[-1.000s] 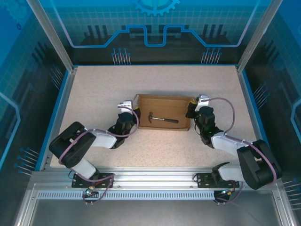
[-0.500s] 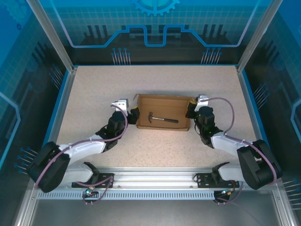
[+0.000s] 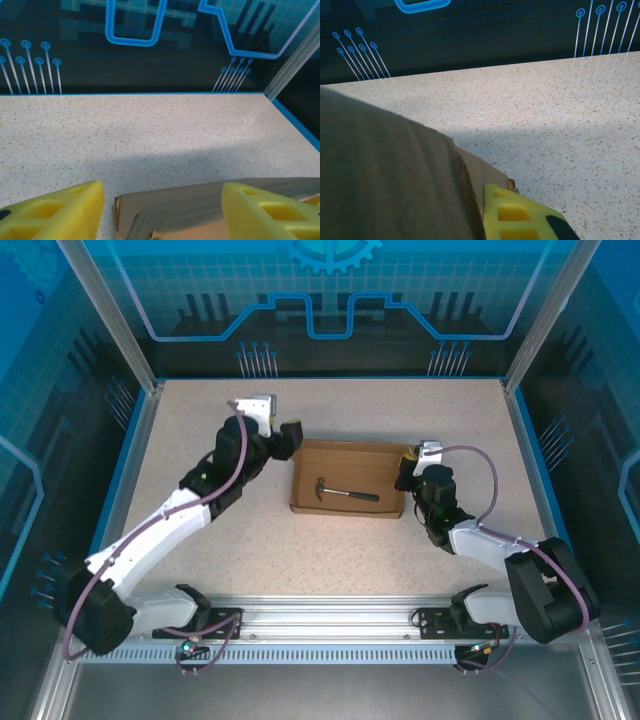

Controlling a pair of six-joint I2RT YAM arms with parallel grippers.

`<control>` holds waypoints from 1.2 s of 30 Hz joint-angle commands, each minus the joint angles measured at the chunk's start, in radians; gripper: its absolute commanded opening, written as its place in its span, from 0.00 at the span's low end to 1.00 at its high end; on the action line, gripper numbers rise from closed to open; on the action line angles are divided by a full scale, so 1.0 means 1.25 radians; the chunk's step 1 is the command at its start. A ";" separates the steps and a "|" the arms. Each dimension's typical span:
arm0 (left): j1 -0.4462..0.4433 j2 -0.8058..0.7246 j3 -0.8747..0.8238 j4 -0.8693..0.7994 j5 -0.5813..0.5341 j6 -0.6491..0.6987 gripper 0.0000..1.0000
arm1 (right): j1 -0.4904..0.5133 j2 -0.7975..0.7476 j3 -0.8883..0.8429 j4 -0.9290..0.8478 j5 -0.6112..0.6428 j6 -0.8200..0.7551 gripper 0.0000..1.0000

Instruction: Fold the paper box

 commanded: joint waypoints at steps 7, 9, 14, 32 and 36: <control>0.008 0.287 0.356 -0.308 0.240 0.133 0.65 | 0.014 0.013 0.012 -0.053 0.009 -0.004 0.00; 0.008 0.349 0.435 -0.371 0.276 0.145 0.64 | 0.014 0.013 0.012 -0.053 0.010 -0.005 0.00; 0.004 0.461 0.558 -0.482 0.390 0.138 0.64 | 0.014 0.010 0.013 -0.058 0.012 -0.006 0.00; -0.008 0.468 0.475 -0.455 0.448 0.129 0.63 | 0.018 0.002 -0.006 -0.064 0.008 0.023 0.03; -0.009 0.461 0.452 -0.446 0.444 0.124 0.63 | 0.022 -0.006 -0.017 -0.065 0.009 0.034 0.04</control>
